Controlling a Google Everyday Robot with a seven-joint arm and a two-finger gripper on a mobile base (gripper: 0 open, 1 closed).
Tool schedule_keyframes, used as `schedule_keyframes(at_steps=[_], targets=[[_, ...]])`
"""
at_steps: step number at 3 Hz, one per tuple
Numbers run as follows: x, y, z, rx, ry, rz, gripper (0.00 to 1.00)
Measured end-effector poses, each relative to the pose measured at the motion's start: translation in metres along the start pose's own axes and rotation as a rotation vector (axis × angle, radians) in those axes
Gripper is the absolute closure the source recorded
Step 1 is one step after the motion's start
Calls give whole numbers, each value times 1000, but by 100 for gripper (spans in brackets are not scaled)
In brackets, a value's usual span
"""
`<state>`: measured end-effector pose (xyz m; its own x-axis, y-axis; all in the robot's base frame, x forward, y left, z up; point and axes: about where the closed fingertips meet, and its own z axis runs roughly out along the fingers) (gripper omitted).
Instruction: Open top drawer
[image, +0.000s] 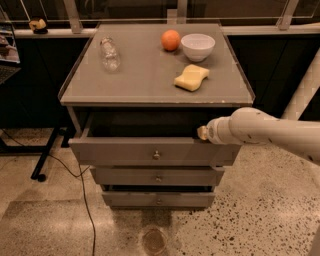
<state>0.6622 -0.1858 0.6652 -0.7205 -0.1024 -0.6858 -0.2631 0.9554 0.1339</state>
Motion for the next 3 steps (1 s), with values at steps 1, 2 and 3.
schedule_keyframes(at_steps=[1, 2, 3], targets=[[8, -1, -1, -25, 15, 9, 100], [5, 0, -4, -25, 15, 9, 100], [13, 0, -5, -53, 32, 14, 100]])
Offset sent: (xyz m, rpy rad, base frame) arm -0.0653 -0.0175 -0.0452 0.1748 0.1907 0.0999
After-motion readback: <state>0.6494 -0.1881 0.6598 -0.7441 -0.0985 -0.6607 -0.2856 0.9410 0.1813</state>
